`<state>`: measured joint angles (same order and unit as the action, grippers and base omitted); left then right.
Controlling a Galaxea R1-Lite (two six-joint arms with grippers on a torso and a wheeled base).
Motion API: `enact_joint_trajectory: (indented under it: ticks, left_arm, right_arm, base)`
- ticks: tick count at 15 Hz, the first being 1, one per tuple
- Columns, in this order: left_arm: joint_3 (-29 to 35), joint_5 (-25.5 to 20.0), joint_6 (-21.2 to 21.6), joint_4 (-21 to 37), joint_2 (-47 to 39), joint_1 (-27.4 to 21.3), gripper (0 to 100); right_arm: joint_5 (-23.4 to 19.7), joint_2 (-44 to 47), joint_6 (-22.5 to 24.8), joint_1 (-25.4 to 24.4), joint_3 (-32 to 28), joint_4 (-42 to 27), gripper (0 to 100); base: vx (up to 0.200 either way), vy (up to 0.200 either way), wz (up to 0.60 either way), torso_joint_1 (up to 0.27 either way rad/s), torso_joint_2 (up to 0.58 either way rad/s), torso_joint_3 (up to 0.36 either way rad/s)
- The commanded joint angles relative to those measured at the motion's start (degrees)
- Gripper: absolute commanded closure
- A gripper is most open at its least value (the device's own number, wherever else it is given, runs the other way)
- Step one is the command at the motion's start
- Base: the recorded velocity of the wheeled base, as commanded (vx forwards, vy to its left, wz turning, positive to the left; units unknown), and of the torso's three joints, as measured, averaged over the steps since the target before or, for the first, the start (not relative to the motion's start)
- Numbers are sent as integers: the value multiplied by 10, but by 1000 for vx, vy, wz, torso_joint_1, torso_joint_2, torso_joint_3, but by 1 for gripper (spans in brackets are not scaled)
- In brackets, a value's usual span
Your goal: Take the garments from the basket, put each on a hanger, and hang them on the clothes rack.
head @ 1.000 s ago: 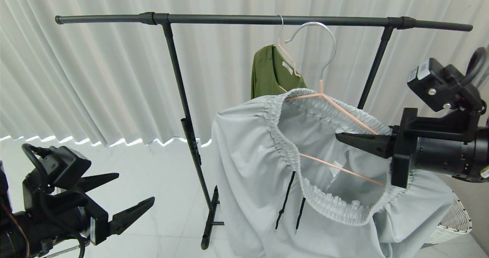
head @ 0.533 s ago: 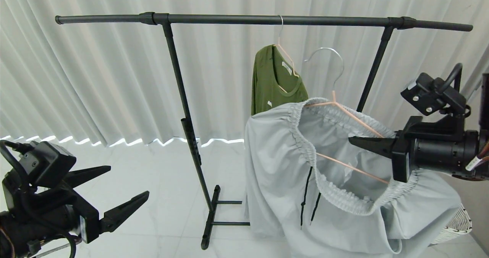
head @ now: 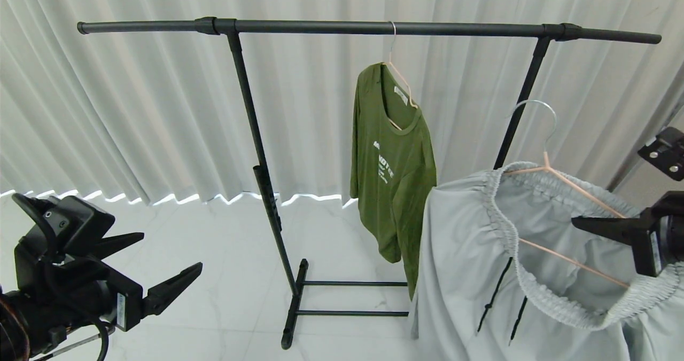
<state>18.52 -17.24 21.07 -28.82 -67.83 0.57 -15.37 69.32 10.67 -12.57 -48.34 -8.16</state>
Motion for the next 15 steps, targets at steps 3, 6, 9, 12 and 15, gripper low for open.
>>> enact_joint_trajectory:
  ticks: [3,6,9,12,15]
  left_arm:
    - [-1,0,0,0,-4,0,0]
    - [3,-1,-1,-1,-3,-3,0]
    - [3,-2,-1,0,0,-4,0]
    - [2,-2,-1,0,2,-7,0]
    - [3,-2,-1,0,2,-10,0]
  right_arm:
    - [25,-34,1,87,-6,-34,100]
    - [24,-23,-5,104,-33,-27,100]
    - [25,4,-26,104,-76,-2,100]
    - [24,21,-39,104,-113,7,100]
    - [22,22,-40,103,-127,7,100]
  base:
    - [0,0,0,0,0,0]
    - [0,0,0,0,0,0]
    - [67,0,0,1,1,1]
    - [200,0,0,-10,1,1]
    - [200,0,0,7,5,-2]
